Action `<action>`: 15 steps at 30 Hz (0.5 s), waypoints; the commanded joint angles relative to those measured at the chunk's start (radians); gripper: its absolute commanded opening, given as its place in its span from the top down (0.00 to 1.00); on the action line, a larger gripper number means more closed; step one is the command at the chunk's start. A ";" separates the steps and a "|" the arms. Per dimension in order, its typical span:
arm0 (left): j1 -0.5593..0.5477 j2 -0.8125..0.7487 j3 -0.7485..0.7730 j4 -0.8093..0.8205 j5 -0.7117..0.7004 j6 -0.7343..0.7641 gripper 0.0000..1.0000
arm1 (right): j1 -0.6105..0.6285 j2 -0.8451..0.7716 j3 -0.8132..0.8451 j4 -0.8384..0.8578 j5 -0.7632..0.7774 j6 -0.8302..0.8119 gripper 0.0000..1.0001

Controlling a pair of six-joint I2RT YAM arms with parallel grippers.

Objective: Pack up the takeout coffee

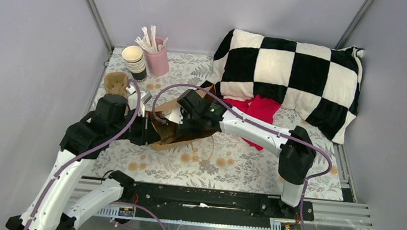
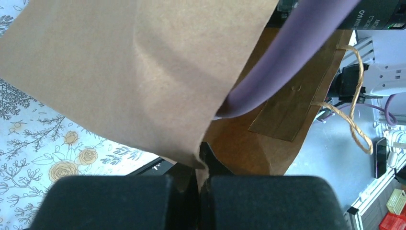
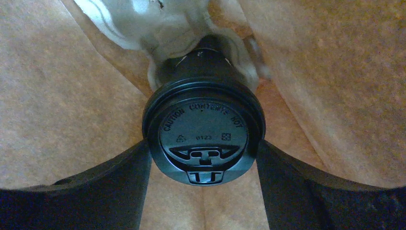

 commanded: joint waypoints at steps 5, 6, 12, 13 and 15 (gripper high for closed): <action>-0.011 -0.007 0.069 0.015 0.002 -0.015 1.00 | 0.048 0.073 0.136 -0.207 -0.048 0.091 0.57; -0.011 0.001 0.076 -0.002 -0.034 -0.026 1.00 | 0.048 0.082 0.147 -0.215 -0.056 0.095 0.57; -0.011 0.089 0.159 -0.147 -0.247 -0.092 1.00 | 0.050 0.160 0.241 -0.265 -0.101 0.110 0.56; -0.011 0.103 0.170 -0.162 -0.266 -0.096 1.00 | 0.050 0.174 0.264 -0.273 -0.118 0.118 0.56; -0.011 0.131 0.198 -0.185 -0.292 -0.095 0.99 | 0.050 0.207 0.294 -0.303 -0.158 0.117 0.56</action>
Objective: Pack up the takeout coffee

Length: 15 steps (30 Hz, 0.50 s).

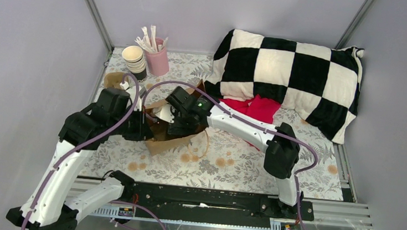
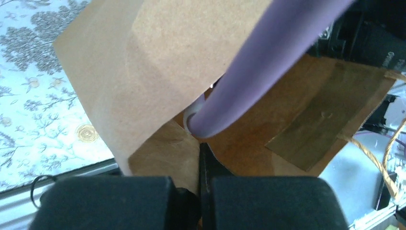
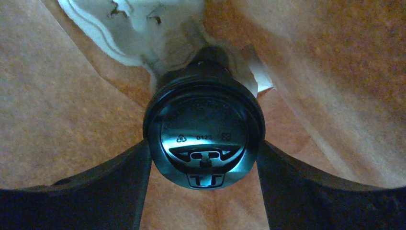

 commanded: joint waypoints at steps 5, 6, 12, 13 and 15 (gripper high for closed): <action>-0.004 0.117 0.176 -0.091 -0.233 -0.023 0.98 | 0.021 0.120 0.107 -0.146 -0.121 0.067 0.54; -0.004 0.125 0.190 -0.103 -0.259 -0.024 0.98 | 0.021 0.129 0.109 -0.150 -0.125 0.067 0.54; -0.004 0.159 0.243 -0.155 -0.353 -0.034 0.88 | 0.023 0.180 0.151 -0.178 -0.158 0.096 0.52; -0.004 0.163 0.253 -0.160 -0.367 -0.032 0.85 | 0.022 0.194 0.167 -0.186 -0.168 0.108 0.53; -0.004 0.167 0.277 -0.167 -0.402 -0.029 0.76 | 0.024 0.216 0.173 -0.182 -0.171 0.123 0.56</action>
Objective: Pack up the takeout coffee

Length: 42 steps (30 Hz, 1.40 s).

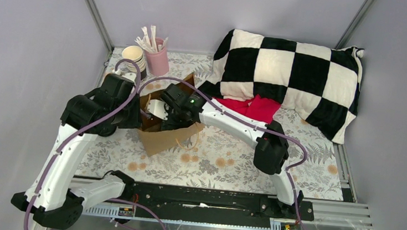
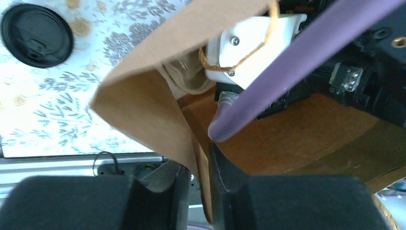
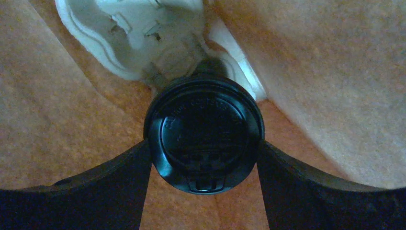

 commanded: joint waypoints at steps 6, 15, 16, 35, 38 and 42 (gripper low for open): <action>-0.003 -0.008 0.133 -0.006 -0.181 0.023 0.51 | 0.023 0.152 0.000 -0.103 -0.112 0.110 0.57; -0.003 -0.035 0.138 0.012 -0.233 0.048 0.41 | 0.023 0.212 -0.007 -0.089 -0.144 0.149 0.57; -0.004 -0.039 0.137 0.013 -0.234 0.050 0.41 | 0.022 0.220 -0.011 -0.086 -0.152 0.156 0.57; -0.015 -0.062 0.113 0.011 -0.264 0.037 0.39 | -0.006 0.256 -0.101 -0.081 -0.160 0.238 0.56; -0.015 -0.062 0.114 0.015 -0.264 0.035 0.39 | -0.006 0.245 0.001 -0.094 -0.151 0.258 0.46; -0.015 -0.062 0.126 0.029 -0.271 0.032 0.39 | -0.006 0.256 0.184 -0.145 -0.118 0.287 0.34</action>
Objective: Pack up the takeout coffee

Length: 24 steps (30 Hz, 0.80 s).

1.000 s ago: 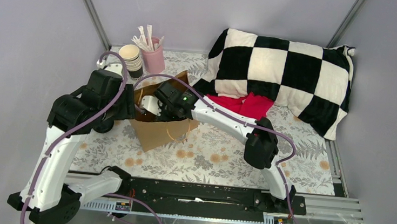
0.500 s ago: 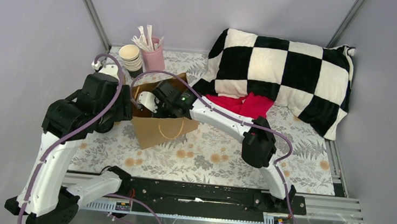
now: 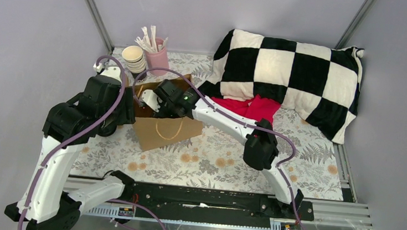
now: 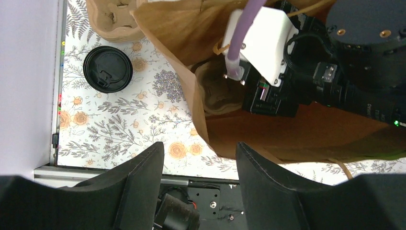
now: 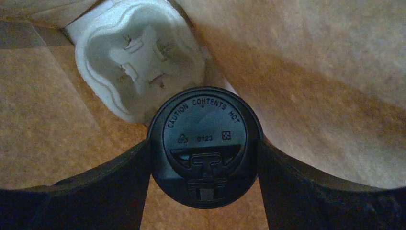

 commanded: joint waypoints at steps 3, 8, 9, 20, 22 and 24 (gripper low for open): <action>-0.003 -0.011 0.028 0.042 -0.033 -0.011 0.39 | 0.004 0.114 0.120 -0.241 -0.048 0.125 0.26; -0.003 -0.018 0.023 0.050 -0.029 -0.025 0.39 | 0.008 0.075 0.164 -0.252 -0.029 0.157 0.15; -0.003 -0.019 0.022 0.052 -0.029 -0.026 0.39 | 0.009 0.064 0.168 -0.252 -0.023 0.162 0.10; -0.003 -0.031 0.011 0.063 -0.028 -0.054 0.38 | 0.021 -0.029 0.224 -0.264 0.036 0.203 0.00; -0.003 -0.032 0.010 0.067 -0.028 -0.059 0.38 | 0.023 -0.049 0.224 -0.268 0.048 0.208 0.00; -0.003 -0.032 0.008 0.073 -0.029 -0.064 0.39 | 0.023 -0.070 0.226 -0.272 0.052 0.216 0.00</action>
